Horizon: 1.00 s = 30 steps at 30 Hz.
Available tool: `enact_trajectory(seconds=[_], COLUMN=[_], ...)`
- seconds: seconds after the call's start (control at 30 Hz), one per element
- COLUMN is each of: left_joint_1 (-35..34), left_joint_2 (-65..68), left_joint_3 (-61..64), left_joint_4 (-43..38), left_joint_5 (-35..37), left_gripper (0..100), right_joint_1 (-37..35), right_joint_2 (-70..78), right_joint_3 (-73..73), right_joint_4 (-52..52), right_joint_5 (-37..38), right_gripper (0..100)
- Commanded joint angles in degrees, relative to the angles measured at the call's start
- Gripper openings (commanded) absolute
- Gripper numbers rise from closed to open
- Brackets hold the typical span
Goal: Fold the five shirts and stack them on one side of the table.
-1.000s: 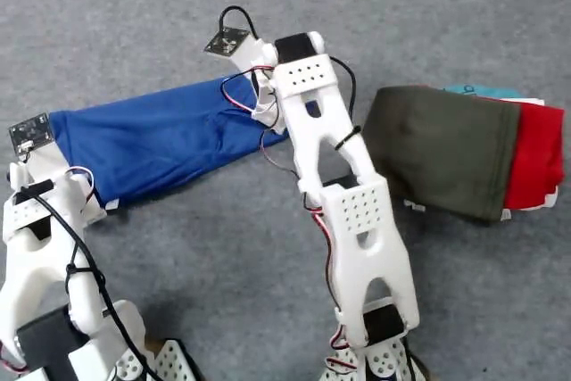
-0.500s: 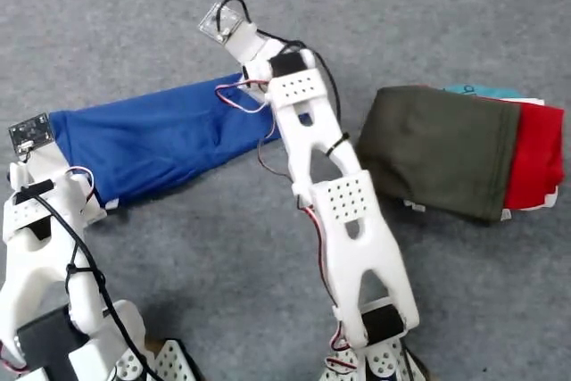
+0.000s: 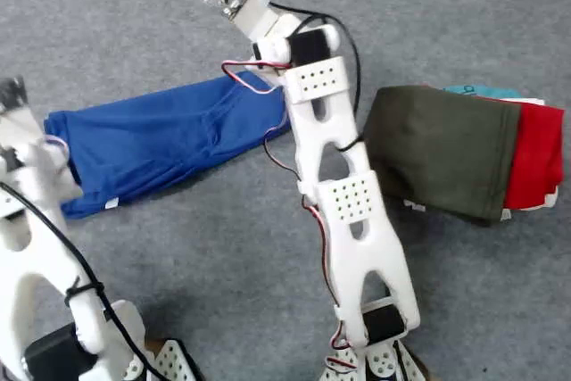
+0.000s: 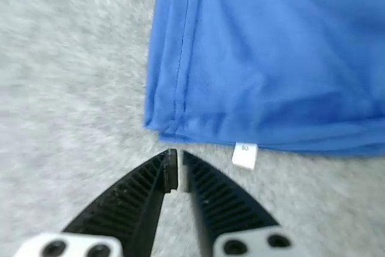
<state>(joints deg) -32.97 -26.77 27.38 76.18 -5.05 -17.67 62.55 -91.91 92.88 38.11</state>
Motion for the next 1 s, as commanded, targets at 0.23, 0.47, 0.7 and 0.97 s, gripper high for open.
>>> enact_trajectory(seconds=[0.23, 0.47, 0.7, 0.97], left_joint_1=[-6.81, -10.95, -9.1, -8.48], left_joint_2=[31.03, 60.66, 81.93, 89.49], left_joint_3=[-37.32, -65.1, -78.37, -85.23], left_joint_4=[17.41, 22.42, 24.7, 24.62], left_joint_5=[3.16, 3.16, 1.85, 1.32], left_gripper=[28, 32, 30, 7], right_joint_1=[2.64, 2.55, 2.81, 2.9], right_joint_2=[-10.07, -10.24, -10.24, -10.24], right_joint_3=[-2.95, -2.95, -3.56, -3.65], right_joint_4=[8.35, 8.35, 8.35, 8.35], right_joint_5=[-0.44, -0.53, -4.75, -5.71], right_gripper=[1.5, 1.5, 1.5, 1.5])
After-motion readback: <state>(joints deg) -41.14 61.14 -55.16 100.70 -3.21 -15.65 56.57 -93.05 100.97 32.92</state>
